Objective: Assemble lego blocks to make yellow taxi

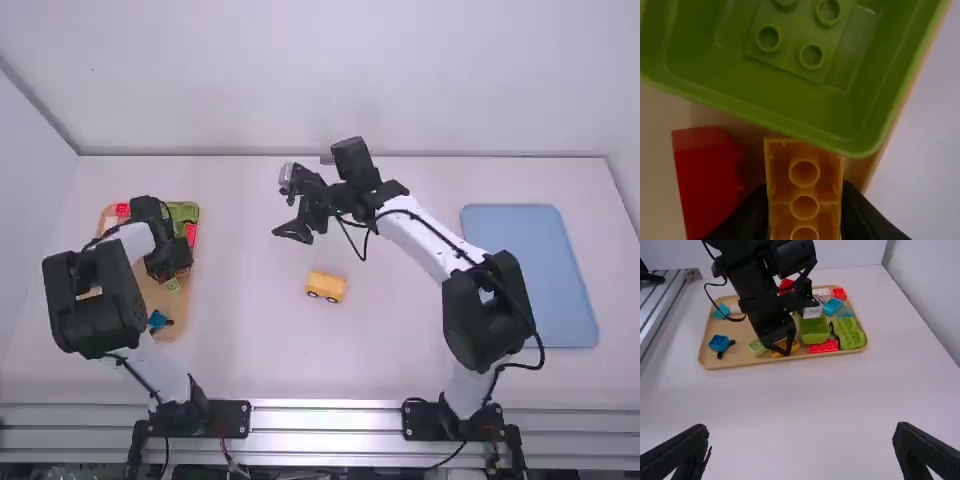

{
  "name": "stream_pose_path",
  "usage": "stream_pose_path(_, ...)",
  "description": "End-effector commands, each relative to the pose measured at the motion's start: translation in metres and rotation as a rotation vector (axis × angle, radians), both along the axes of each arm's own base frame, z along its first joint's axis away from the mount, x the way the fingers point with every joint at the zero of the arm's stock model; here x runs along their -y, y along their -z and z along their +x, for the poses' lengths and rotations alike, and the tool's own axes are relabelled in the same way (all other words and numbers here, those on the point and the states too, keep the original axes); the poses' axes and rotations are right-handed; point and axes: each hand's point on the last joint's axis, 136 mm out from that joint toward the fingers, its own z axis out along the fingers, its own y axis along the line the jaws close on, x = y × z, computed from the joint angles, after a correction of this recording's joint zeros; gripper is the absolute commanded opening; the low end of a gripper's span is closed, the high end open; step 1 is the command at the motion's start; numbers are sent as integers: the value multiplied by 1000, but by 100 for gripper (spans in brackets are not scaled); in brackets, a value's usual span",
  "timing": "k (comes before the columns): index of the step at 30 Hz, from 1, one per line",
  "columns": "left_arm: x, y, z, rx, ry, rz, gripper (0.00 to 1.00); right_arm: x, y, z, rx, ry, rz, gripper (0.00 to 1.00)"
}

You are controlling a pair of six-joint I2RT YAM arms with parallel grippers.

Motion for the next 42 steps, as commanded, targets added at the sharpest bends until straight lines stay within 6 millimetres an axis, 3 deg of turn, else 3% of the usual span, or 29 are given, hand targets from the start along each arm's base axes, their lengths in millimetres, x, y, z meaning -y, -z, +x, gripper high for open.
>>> stream_pose_path(1,2,7,-7,-26,-5,-6,37,0,1,1,-6,0,2,98)
stream_pose_path(8,0,14,-18,-56,-22,8,39,0,0,2,-1,0,6,98)
stream_pose_path(14,0,16,-15,-34,-17,15,38,0,0,2,-1,0,6,98)
stream_pose_path(28,0,20,-18,-34,-20,12,23,0,-1,3,2,0,8,98)
stream_pose_path(31,-1,7,-10,-17,-21,17,16,0,-1,4,4,3,9,98)
stream_pose_path(34,-4,-16,1,30,-39,24,17,4,-4,11,0,26,19,98)
stream_pose_path(35,0,-33,8,76,-10,20,14,6,-8,18,-33,70,34,98)
stream_pose_path(40,43,-95,30,294,202,-24,12,14,-17,31,-69,117,75,98)
stream_pose_path(41,66,-118,35,385,309,-41,12,16,-19,30,-71,106,86,98)
stream_pose_path(42,76,-126,36,419,355,-52,12,16,-19,30,-71,104,89,98)
